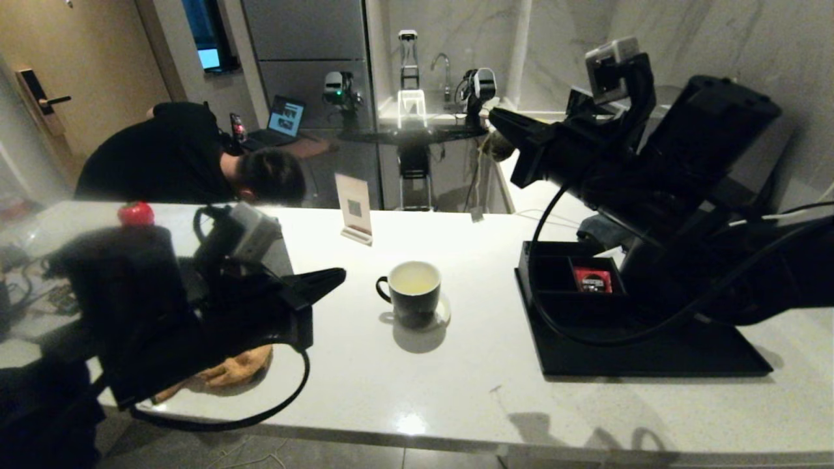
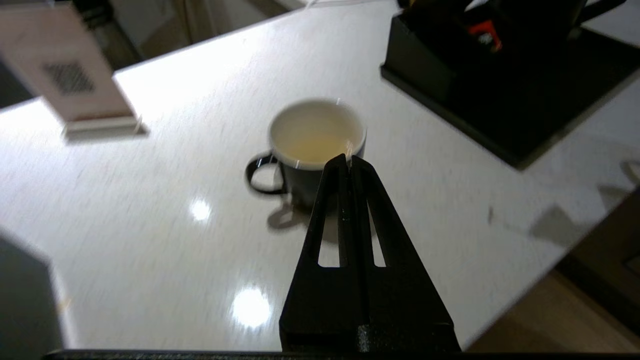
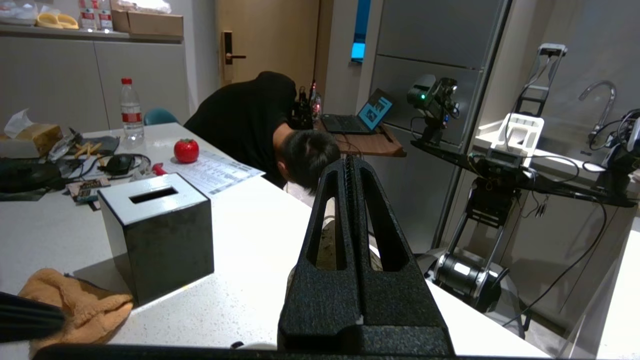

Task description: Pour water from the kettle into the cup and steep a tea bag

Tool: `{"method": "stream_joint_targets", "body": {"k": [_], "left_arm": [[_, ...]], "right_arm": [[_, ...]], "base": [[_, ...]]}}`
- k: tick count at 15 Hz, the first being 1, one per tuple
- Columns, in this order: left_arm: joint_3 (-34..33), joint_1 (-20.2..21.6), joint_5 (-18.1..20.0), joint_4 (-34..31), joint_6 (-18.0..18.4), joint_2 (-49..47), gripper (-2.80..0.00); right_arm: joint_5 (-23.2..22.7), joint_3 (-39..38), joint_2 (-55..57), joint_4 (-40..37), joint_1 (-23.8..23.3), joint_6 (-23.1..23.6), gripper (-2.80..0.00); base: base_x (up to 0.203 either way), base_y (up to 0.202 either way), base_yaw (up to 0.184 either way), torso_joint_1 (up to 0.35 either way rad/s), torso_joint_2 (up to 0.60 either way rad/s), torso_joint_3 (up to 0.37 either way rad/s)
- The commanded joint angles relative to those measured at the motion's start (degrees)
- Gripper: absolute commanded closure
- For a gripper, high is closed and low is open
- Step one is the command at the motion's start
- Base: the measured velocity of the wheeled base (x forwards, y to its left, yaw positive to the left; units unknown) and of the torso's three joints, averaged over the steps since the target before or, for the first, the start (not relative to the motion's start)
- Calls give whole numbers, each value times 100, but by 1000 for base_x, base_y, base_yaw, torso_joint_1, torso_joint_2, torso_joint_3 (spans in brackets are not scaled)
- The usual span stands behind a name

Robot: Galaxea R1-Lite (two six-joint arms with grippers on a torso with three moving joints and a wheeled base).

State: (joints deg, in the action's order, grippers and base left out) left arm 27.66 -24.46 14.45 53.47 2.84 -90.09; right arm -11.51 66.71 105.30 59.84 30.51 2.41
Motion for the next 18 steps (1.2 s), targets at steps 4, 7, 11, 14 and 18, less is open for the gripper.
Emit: {"method": "stream_joint_targets", "body": {"k": [4,7,11,14,18], "left_arm": [[572,-433,13,1251,-227,-1549,0],[930,-685,14,1384,-344,-1914,0],[1217,-946,-1,1682,-397,-2245,-280],[1461,-1022,-36,2293,-485,-2618,-280],[1186,-1034,11,2414,-486,-2755,-280]], "right_arm": [[-9,0,-64,27,-2,14,0],[-6,-9,-80,27,-2,14,0],[0,-9,-80,45,-2,22,0],[0,0,-71,54,-2,22,0],[-9,-26,-71,71,7,22,0]], "base": [[0,0,0,0,0,0],[0,0,0,0,0,0],[0,0,0,0,0,0],[0,0,0,0,0,0],[0,0,0,0,0,0]]}}
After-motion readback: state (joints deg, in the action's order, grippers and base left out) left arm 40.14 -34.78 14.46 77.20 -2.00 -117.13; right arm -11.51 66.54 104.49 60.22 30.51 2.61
